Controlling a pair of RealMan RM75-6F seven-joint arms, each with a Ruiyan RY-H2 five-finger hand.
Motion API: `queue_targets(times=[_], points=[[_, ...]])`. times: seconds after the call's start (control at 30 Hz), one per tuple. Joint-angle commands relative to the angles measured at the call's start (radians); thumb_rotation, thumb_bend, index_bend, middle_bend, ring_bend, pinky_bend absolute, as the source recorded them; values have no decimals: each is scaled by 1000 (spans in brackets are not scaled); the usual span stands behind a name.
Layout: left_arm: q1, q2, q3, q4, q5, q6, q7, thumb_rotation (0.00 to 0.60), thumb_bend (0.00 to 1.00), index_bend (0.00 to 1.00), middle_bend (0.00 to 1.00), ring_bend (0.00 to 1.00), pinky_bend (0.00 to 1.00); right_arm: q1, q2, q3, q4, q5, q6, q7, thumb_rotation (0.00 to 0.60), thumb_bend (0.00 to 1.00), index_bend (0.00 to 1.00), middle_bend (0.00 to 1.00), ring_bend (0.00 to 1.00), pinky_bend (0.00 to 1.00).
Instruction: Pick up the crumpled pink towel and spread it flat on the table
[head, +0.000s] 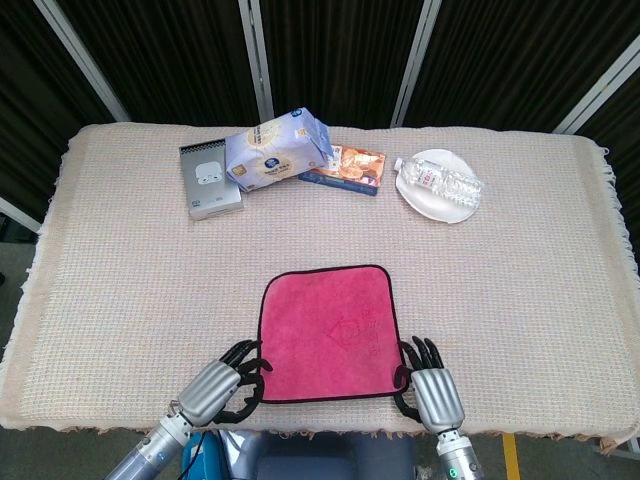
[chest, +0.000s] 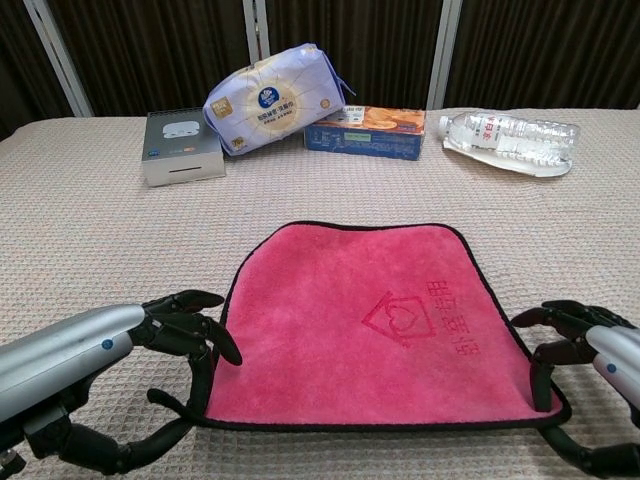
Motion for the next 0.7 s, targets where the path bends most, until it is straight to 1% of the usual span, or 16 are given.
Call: queue_targets(times=[0.03,0.2,0.37,0.47,0.6,0.63,0.7], points=[[0,1,-1,-1,1,-3,2,600,482,555,255,29,51,-2,0,-2,1,-1,-4,-4,600,468,709,175,0,0],[1,4,-1,-4,-3,-13,7,600,461,536,241,29,50,-3,2,-5,-3,-2,-15,-5,600,468,691,175,0,0],[-1,9,2,-6,-7,-29,11,600,388,493,217,27,50,-5,4,-7,-4,1,-26,-16,600,468,607,170,0,0],[-3,13,4,-8,-8,-39,11,600,331,467,200,22,50,-6,5,-8,-3,1,-32,-21,600,468,506,131,0,0],[-7,21,8,-13,-12,-56,10,600,277,441,186,19,44,-5,11,-14,-6,5,-49,-25,600,469,275,27,0,0],[-8,23,8,-16,-12,-58,9,600,263,431,182,19,41,-5,14,-17,-8,5,-53,-25,600,470,216,9,0,0],[-10,28,9,-22,-10,-62,6,600,250,408,175,18,38,-5,18,-20,-13,3,-58,-24,600,471,135,0,0,0]])
